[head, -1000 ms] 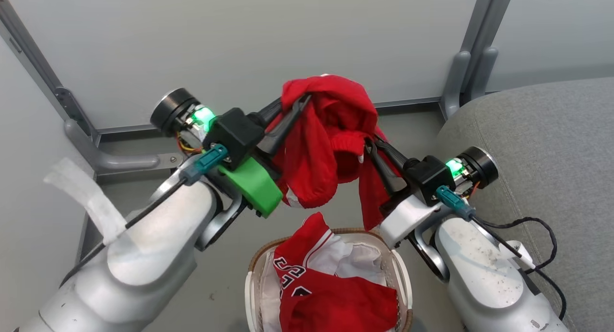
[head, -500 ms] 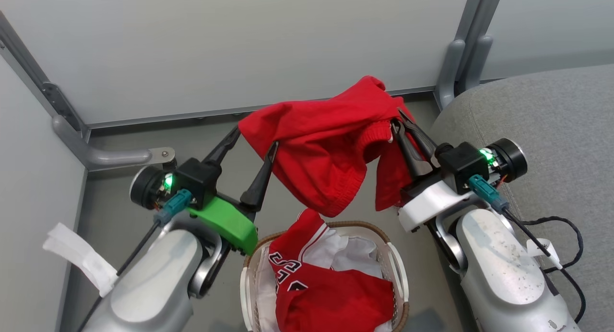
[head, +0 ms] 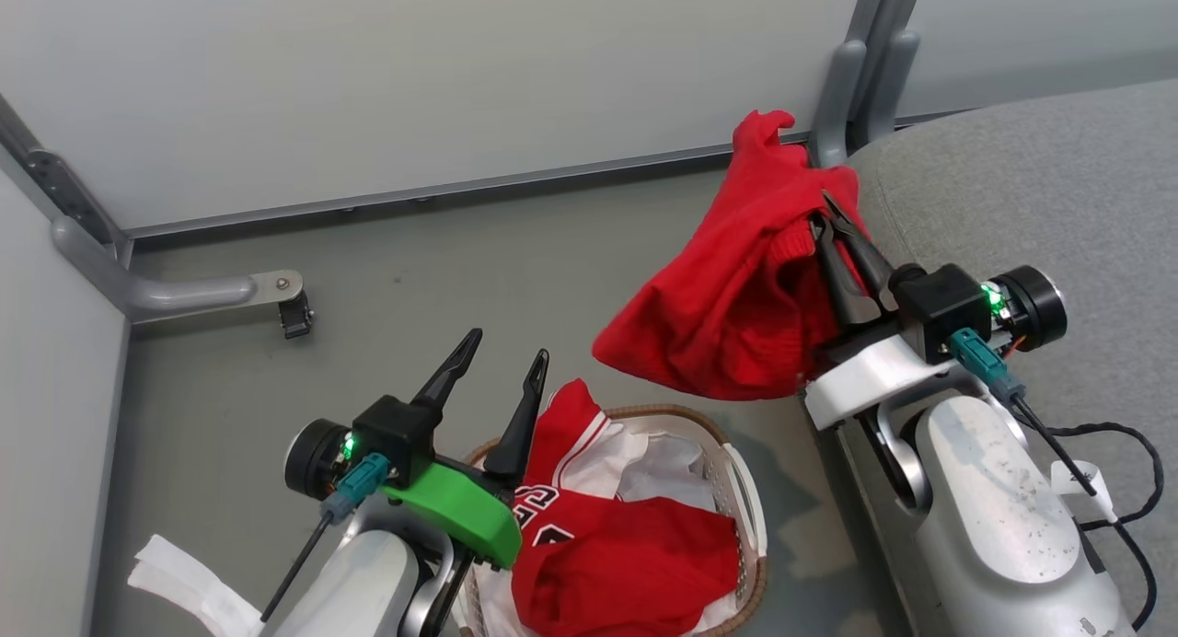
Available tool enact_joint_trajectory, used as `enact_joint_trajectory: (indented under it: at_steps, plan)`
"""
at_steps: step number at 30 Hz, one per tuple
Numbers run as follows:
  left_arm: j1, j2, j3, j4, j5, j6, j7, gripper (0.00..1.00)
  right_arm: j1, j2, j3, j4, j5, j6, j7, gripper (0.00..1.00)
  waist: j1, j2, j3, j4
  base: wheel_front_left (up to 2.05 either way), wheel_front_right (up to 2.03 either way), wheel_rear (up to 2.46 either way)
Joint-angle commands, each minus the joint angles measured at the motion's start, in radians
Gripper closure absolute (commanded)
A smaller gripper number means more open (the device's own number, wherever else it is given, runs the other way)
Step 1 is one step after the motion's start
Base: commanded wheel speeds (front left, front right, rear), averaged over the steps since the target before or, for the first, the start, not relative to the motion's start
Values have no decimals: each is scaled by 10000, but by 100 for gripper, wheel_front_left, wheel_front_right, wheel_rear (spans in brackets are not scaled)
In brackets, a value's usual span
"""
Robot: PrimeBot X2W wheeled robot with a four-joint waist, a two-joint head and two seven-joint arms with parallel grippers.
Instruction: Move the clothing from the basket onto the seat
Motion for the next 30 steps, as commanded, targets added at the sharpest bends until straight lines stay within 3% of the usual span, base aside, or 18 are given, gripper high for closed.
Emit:
enact_joint_trajectory:
  at_steps: [1,9,21,26,30]
  plan:
    - [128,-62,136,-39,142,-101,-36,0,18,-35,-85,-69,-100,-10,-49,100,0,32,187,-271,0,0,0]
    - [3,-278,567,-233,979,-417,-36,0,-278,-32,-931,-391,-307,-12,-49,100,0,32,929,-1829,0,0,0]
    - [-735,54,270,-315,1621,-581,-36,0,-133,-15,-2012,-638,9,-12,-49,100,0,32,2172,-4570,0,0,0]
    - [-978,248,-61,-291,1613,-592,-38,0,-92,-15,-2153,-572,135,-12,-49,100,0,32,2462,-5044,0,0,0]
    - [-1173,365,-271,-364,1514,-589,-38,0,-238,-11,-2294,-472,153,-12,-49,100,0,32,2719,-5024,0,0,0]
